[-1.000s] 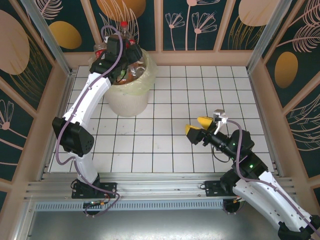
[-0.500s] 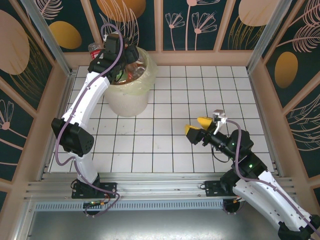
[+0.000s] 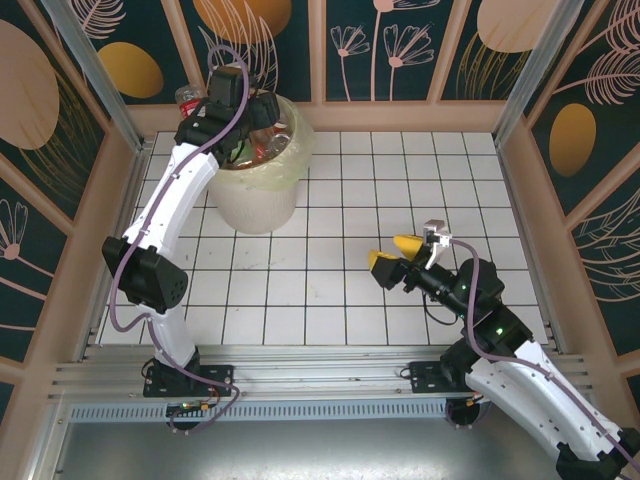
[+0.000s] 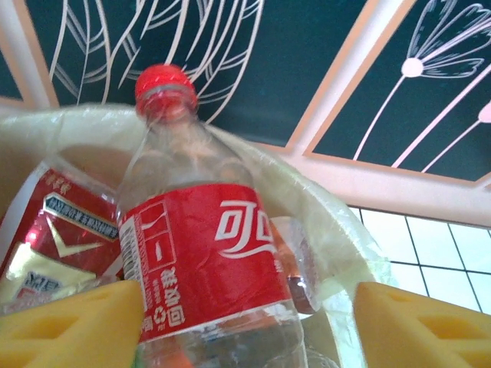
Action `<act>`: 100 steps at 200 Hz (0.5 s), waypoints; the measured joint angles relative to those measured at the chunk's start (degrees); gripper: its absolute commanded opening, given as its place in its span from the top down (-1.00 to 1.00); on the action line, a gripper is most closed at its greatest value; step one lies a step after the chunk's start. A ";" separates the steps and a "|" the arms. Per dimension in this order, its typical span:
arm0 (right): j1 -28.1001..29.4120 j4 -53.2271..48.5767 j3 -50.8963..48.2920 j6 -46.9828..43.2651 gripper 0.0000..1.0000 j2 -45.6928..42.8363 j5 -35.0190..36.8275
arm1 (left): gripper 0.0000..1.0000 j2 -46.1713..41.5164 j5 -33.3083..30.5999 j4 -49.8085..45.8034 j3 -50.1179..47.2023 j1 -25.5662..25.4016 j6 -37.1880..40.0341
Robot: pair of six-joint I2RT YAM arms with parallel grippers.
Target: Put the plastic bottles in the bin
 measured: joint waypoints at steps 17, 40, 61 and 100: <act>0.00 0.00 0.00 -0.20 -0.98 0.04 0.00 | -0.71 -0.96 -0.04 1.09 -0.02 0.02 2.60; -0.02 0.04 0.00 -0.46 -0.98 0.59 0.02 | -0.96 -3.85 0.04 2.69 -0.24 0.02 6.16; 0.00 0.00 0.00 -0.90 -0.98 1.95 0.07 | -0.97 -9.25 -0.94 4.42 -3.21 0.00 8.11; 0.00 0.02 0.02 -1.51 -0.98 3.50 0.24 | -0.97 -19.82 -9.68 5.16 -11.87 0.02 8.79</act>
